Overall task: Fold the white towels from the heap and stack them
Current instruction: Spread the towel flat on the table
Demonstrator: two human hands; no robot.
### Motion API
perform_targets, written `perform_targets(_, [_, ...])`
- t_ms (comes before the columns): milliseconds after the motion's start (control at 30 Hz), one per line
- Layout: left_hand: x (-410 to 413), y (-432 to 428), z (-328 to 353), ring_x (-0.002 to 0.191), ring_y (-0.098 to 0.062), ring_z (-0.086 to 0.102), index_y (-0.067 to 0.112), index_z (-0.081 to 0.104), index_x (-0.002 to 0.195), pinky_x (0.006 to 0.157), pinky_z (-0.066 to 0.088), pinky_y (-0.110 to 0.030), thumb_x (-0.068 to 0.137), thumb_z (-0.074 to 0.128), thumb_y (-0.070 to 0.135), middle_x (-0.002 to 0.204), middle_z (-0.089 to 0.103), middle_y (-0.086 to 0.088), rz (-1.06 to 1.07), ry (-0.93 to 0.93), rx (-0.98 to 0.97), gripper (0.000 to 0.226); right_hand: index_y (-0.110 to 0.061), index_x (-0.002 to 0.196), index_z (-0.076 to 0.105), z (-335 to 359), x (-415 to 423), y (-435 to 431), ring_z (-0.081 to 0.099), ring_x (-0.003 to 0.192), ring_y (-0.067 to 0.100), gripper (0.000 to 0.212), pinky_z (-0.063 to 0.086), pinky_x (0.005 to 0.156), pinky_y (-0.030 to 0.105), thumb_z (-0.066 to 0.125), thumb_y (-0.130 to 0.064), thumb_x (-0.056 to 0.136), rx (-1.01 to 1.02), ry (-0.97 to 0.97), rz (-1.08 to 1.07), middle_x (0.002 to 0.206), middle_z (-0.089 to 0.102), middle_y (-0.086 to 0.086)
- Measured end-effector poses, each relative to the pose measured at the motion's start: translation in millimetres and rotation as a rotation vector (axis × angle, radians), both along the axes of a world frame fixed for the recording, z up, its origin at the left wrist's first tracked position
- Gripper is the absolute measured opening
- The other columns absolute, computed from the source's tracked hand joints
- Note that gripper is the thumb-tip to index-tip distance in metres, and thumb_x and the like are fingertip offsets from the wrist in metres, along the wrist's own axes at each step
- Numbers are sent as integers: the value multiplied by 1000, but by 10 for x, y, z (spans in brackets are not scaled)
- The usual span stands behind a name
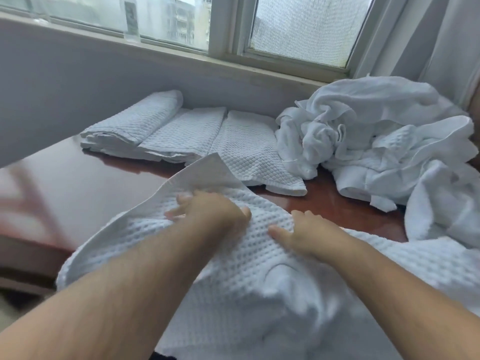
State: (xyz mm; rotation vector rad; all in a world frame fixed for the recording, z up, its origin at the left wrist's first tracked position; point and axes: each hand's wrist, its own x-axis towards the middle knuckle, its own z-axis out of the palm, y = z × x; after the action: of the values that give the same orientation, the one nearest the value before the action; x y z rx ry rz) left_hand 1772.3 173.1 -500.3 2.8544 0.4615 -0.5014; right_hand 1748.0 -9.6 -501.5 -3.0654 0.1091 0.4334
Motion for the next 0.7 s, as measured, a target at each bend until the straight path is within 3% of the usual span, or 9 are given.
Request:
perform_targets(67, [42, 66, 46, 146, -46, 26, 19, 37, 153, 110, 28, -71, 85, 26, 80, 163, 28, -15, -121, 40, 85, 92, -15, 148, 38, -40, 31, 31, 36, 140, 36, 91, 34, 113, 51, 37, -83, 87, -18, -27, 1, 150, 41, 17])
perform_targets(133, [29, 75, 23, 144, -42, 32, 20, 41, 151, 110, 25, -73, 85, 25, 80, 159, 35, -14, -168, 26, 159, 91, -17, 146, 41, -67, 45, 49, 37, 140, 36, 89, 33, 113, 53, 40, -84, 86, -13, -49, -7, 149, 42, 16])
perform_targets(233, [-89, 59, -193, 146, -32, 28, 21, 36, 152, 114, 18, -66, 93, 29, 65, 159, 33, -11, -310, -300, 70, 73, -20, 131, 54, -90, 6, 17, 49, 128, 31, 81, 40, 106, 51, 47, -84, 82, 116, -165, 10, 135, 56, 7])
perform_targets(300, [-126, 109, -353, 146, -22, 28, 33, 38, 150, 118, 21, -55, 96, 31, 59, 160, 33, 1, -481, -508, -33, 60, -23, 120, 59, -106, -67, -14, 56, 114, 26, 77, 45, 96, 45, 47, -87, 79, 49, -327, 47, 120, 61, 1])
perform_targets(367, [-87, 171, -383, 149, -21, 25, 36, 36, 152, 119, 20, -55, 93, 31, 66, 163, 28, 6, -518, -478, -43, 66, -26, 109, 62, -73, -73, -90, 60, 104, 22, 71, 45, 85, 40, 44, -88, 80, -80, -437, 71, 107, 64, -3])
perform_targets(500, [3, 107, -234, 143, -27, 33, 34, 53, 135, 109, 26, -59, 91, 16, 68, 157, 38, -1, -447, -363, -73, 67, -21, 75, 57, 137, 4, -393, 60, 78, 21, 55, 37, 58, 34, 42, -71, 95, 148, -315, -68, 79, 62, -1])
perform_targets(567, [21, 50, -220, 146, -28, 30, 33, 53, 136, 110, 23, -61, 95, 11, 68, 159, 36, 0, -374, -351, -97, 68, -18, 81, 59, 248, 18, -560, 61, 76, 20, 47, 40, 58, 34, 52, -62, 95, 30, -162, -124, 82, 63, 1])
perform_targets(633, [2, -24, -304, 153, -28, 15, 33, 33, 154, 116, 10, -66, 93, 15, 75, 167, 18, 1, -349, -323, -30, 76, -15, 84, 59, 299, -45, -650, 60, 77, 17, 52, 44, 62, 32, 58, -66, 90, -123, -20, -197, 85, 62, -1])
perform_targets(700, [-29, -97, -401, 155, -28, 1, 29, 12, 160, 116, 0, -69, 89, 17, 79, 169, 1, 2, -321, -310, 20, 87, -15, 95, 62, 278, -165, -638, 59, 86, 20, 56, 47, 70, 33, 53, -70, 91, -157, -8, -246, 93, 61, -2])
